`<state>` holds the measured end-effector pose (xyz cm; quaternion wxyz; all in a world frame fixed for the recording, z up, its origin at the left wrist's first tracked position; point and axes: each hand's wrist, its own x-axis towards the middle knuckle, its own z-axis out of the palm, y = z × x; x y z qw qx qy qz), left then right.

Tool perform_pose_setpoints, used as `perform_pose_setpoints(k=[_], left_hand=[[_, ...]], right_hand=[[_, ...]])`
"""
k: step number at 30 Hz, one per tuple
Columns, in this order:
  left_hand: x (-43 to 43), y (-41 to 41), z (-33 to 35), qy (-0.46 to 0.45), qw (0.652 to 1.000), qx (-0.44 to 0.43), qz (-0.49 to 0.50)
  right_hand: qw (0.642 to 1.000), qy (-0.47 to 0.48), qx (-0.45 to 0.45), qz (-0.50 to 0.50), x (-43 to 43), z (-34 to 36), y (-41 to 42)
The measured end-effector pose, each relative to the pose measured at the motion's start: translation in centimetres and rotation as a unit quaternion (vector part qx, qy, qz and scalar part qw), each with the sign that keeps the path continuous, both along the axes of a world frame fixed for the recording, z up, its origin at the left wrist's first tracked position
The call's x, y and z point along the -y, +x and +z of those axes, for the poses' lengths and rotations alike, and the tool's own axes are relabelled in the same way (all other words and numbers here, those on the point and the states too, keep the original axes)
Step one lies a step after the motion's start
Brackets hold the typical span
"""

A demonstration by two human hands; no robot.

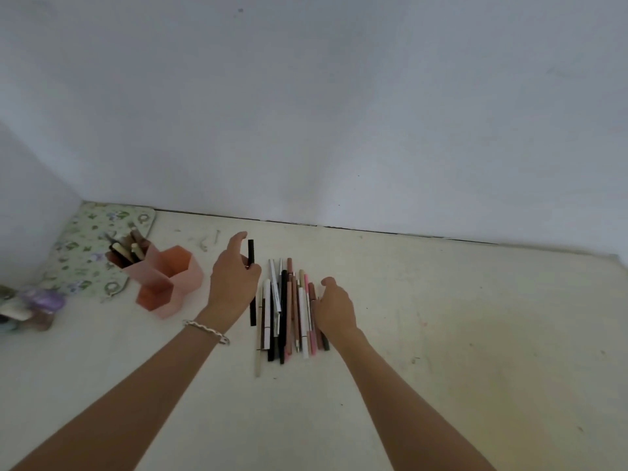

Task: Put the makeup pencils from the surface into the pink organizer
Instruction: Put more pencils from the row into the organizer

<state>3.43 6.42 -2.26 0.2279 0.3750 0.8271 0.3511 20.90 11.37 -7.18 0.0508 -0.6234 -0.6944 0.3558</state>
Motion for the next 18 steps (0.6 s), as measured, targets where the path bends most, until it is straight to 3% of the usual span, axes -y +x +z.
perform_pose_setpoints(k=[6, 12, 18], left_hand=[[0.9, -0.9, 3.1, 0.143, 0.99, -0.011, 0.008], [3.8, -7.7, 8.6, 0.305, 0.94, -0.07, 0.132], [7.5, -14.1, 8.3, 0.349, 0.898, -0.102, 0.248]], right_hand=[[0.998, -0.022, -0.058, -0.029, -1.4, 1.2, 0.3], [0.976, 0.011, -0.196, -0.093, -5.2, 7.2, -3.1], [0.941, 0.042, -0.332, -0.05, -3.7, 12.4, -10.4]])
